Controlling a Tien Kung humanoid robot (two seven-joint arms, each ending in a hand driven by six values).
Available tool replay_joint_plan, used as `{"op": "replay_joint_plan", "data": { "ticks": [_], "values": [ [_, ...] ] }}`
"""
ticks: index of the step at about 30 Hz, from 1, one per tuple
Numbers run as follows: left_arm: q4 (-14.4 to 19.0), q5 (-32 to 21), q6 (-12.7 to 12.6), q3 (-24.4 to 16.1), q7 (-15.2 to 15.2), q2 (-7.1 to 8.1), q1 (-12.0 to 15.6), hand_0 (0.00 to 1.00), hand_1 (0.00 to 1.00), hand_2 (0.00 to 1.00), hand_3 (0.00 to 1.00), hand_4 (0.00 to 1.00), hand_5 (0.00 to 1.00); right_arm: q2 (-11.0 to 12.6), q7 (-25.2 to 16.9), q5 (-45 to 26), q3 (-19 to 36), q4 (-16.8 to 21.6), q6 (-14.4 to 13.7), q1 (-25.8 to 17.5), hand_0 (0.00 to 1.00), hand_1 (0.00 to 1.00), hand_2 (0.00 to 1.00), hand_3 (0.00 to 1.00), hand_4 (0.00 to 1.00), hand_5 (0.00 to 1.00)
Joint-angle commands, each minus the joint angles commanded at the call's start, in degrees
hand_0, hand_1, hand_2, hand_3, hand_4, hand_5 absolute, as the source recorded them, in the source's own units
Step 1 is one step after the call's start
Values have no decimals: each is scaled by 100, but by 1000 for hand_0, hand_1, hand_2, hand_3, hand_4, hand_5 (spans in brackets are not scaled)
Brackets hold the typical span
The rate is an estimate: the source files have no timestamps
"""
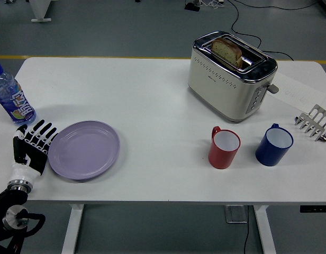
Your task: Push plate across desktop
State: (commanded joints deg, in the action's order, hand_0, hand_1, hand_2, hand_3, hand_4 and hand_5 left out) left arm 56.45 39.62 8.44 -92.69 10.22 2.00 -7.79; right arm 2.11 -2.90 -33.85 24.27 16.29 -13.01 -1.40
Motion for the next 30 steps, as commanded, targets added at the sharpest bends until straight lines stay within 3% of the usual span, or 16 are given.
{"op": "replay_joint_plan", "data": {
  "ticks": [14,30],
  "values": [
    [51,11,-68,80,120,-199,45,735,717,661,629,540,998,9,12,67,26,-2,9,-35,592,528,626,634,366,580],
    [149,14,-109,227,189,-200,18,734,717,661,627,536,998,31,-6,40,6,-12,3,-8,592,528,623,632,366,578]
  ]
}}
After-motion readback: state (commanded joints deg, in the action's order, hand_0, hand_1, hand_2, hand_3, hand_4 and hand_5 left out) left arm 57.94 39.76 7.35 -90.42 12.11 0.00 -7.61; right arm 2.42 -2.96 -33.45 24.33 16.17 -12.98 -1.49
